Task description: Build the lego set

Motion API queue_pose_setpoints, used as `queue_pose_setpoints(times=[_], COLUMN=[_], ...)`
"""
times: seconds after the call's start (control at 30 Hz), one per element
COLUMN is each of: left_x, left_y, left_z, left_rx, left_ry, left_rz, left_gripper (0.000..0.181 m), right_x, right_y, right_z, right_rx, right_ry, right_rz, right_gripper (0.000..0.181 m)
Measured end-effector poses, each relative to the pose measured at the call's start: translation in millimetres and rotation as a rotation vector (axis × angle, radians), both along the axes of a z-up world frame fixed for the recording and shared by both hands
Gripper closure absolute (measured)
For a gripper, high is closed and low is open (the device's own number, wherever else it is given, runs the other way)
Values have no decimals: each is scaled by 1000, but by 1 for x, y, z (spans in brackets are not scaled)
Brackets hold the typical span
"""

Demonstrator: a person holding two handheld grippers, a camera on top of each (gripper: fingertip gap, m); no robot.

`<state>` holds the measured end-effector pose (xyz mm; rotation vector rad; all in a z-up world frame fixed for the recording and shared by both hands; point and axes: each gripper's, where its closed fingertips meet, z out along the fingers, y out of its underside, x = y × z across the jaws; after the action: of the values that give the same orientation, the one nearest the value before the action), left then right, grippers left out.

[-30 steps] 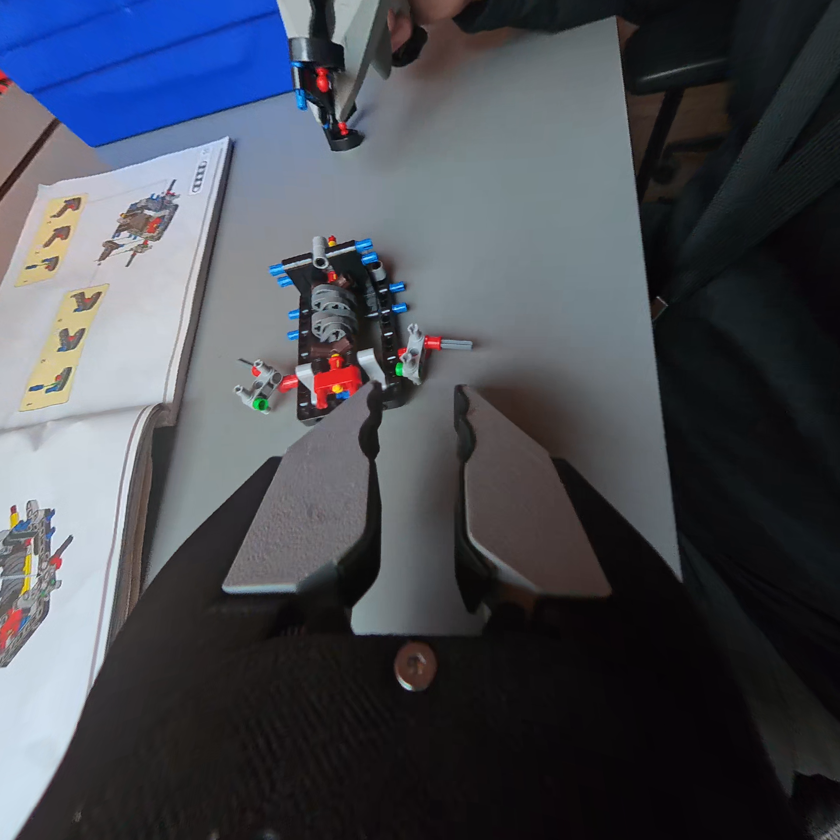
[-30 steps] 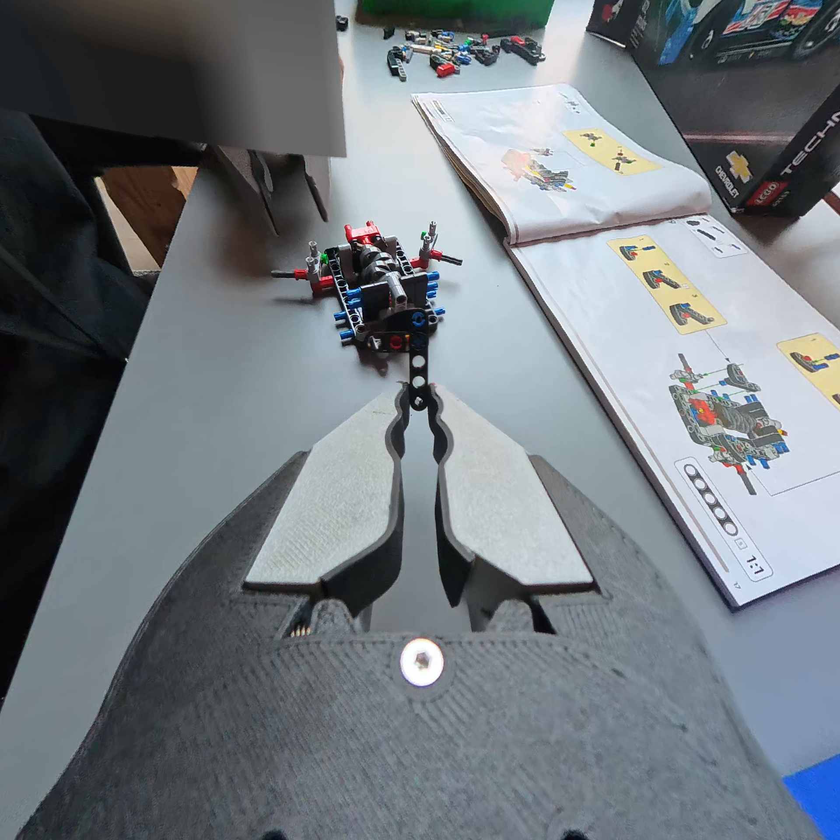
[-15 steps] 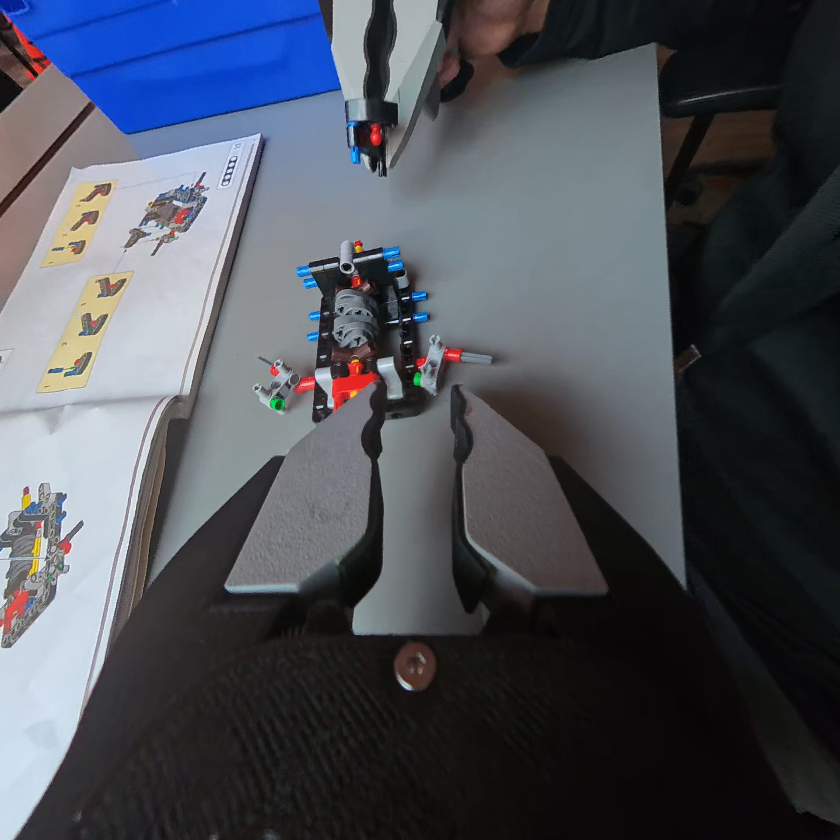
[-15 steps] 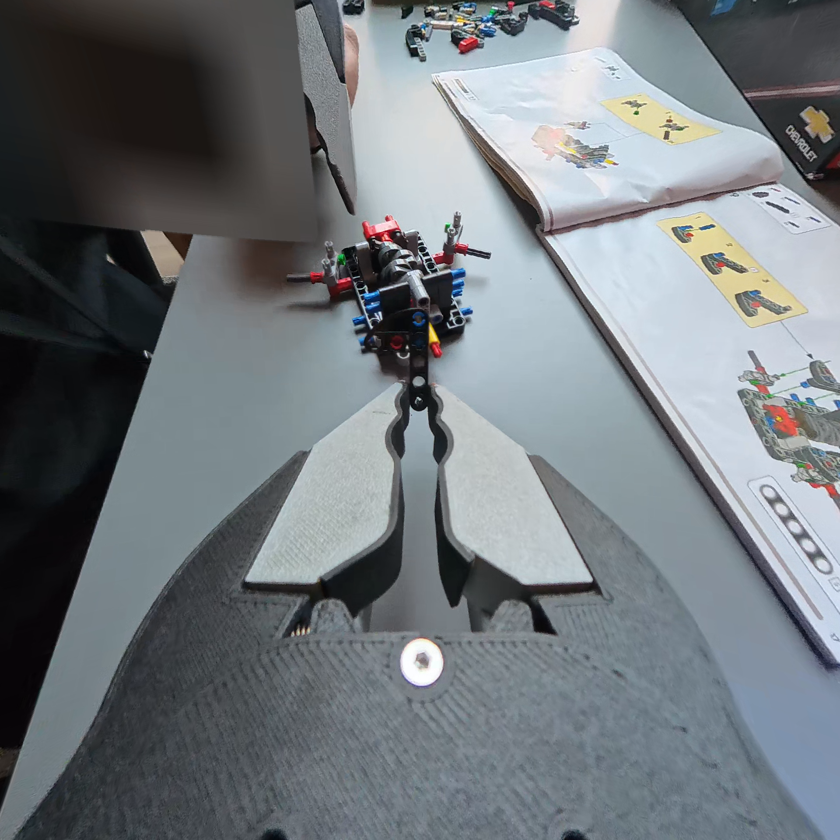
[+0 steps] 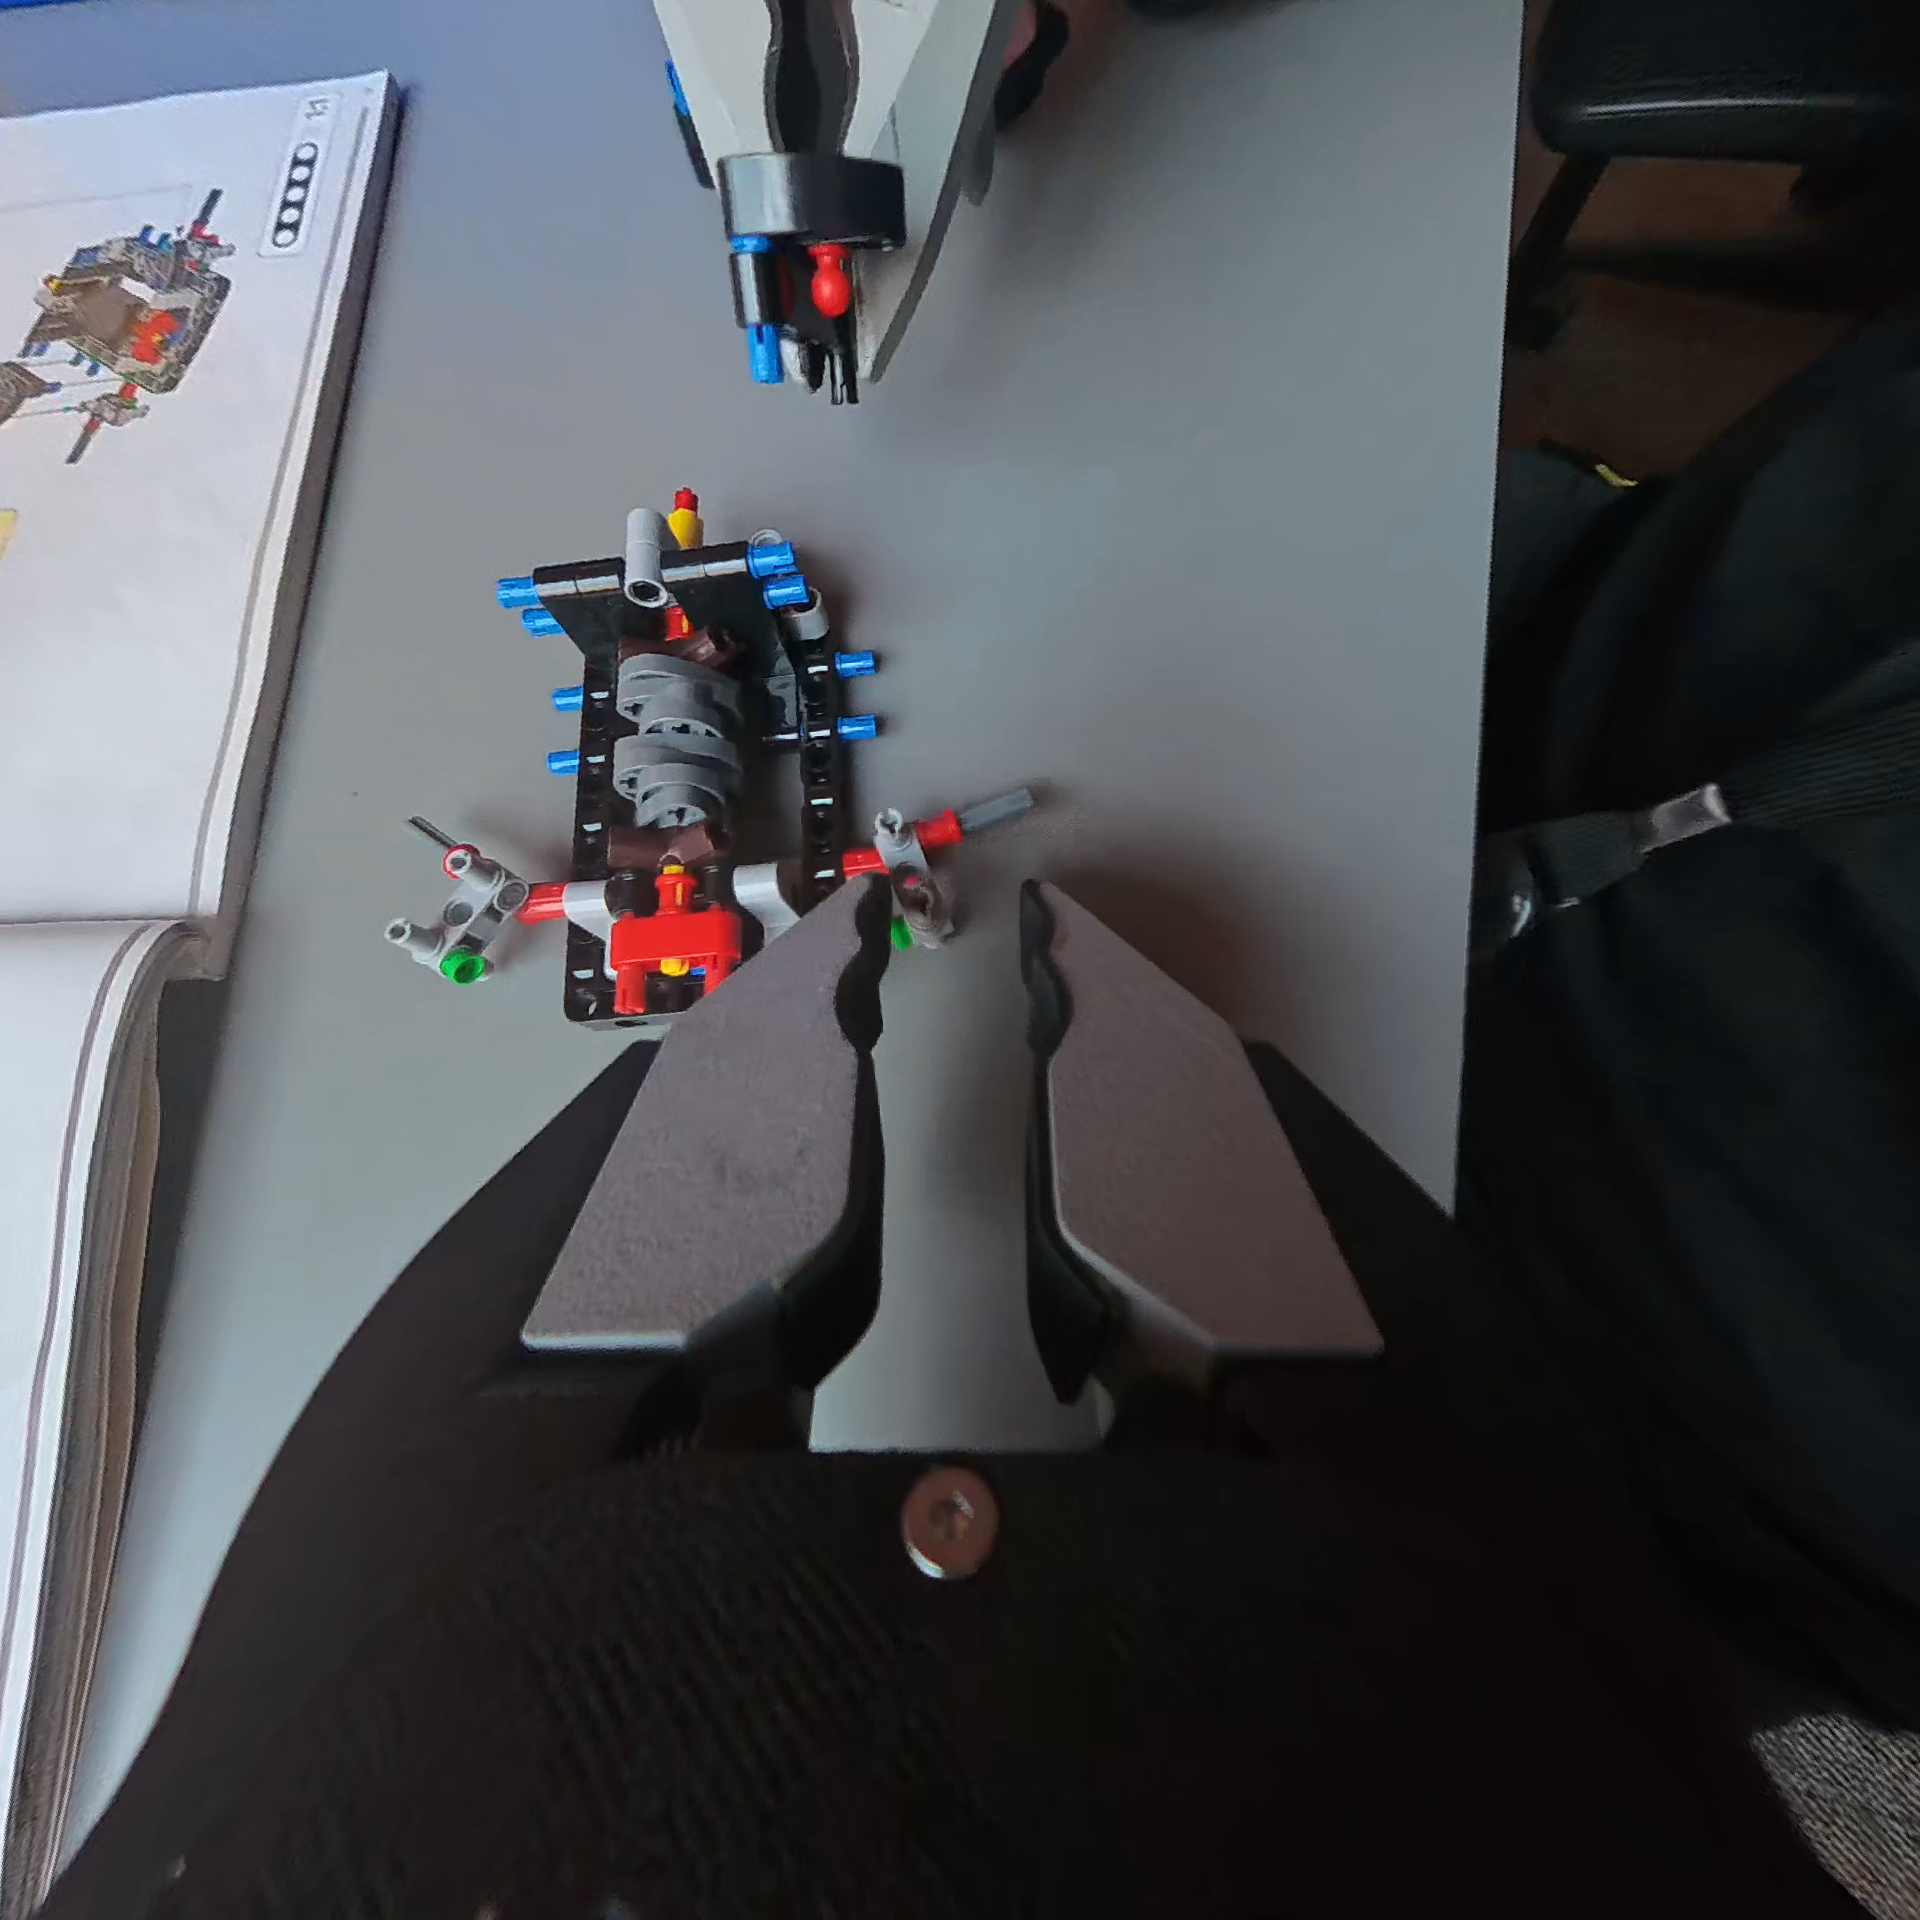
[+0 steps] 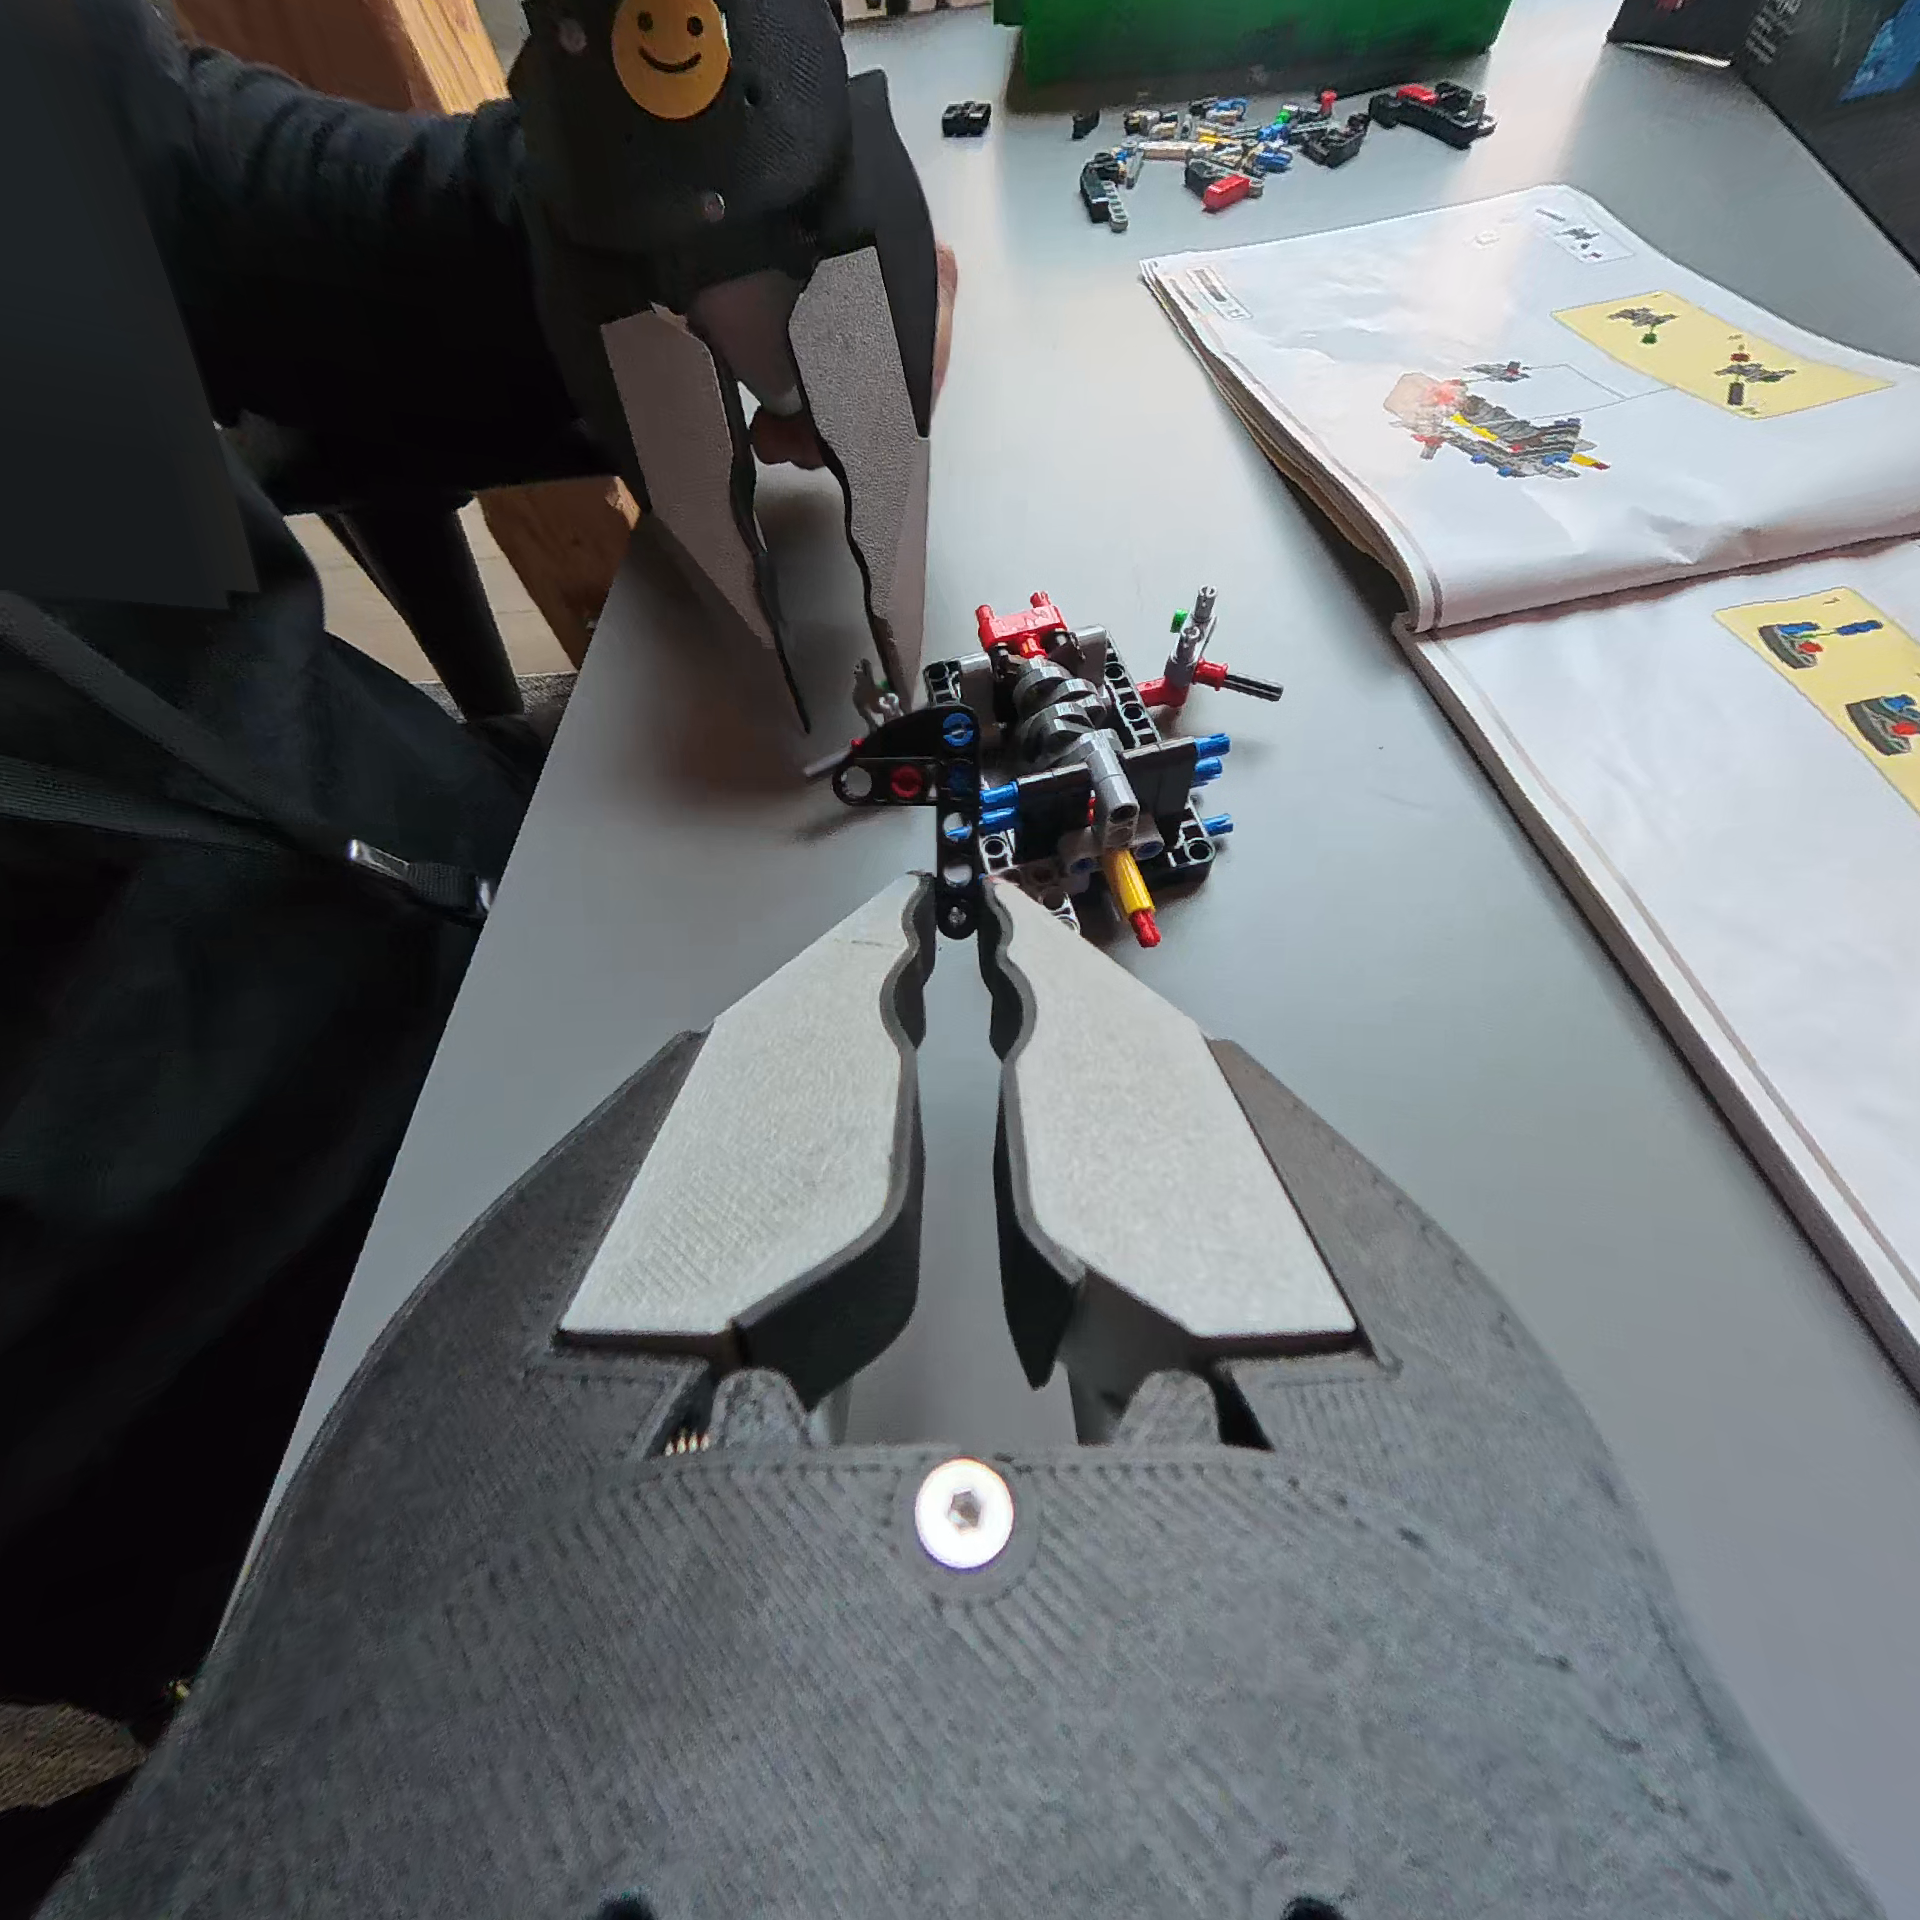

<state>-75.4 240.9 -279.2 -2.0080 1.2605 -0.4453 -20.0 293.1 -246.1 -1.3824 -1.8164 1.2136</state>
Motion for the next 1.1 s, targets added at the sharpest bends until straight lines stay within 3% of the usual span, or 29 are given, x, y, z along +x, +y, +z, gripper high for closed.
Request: queue_pose_setpoints(times=[0.23, 0.63, 0.9, 1.1], left_x=[-11, -15, -50, -72], left_y=[8, 3, 28, 44], left_z=[0, 2, 30, 36], left_rx=[6, 30, 225, 314], left_ry=[25, 4, -118, -140], left_rz=[64, 38, 132, 208], left_gripper=[162, 163, 158, 159], right_x=[-2, -1, 1, 0], right_y=[0, 6, 22, 30], right_z=[0, -2, 5, 2], right_rx=[13, 46, -14, -17], right_ry=[2, 2, 25, 12], right_rz=[-5, -31, -108, -134], right_gripper=[178, 178, 178, 178])
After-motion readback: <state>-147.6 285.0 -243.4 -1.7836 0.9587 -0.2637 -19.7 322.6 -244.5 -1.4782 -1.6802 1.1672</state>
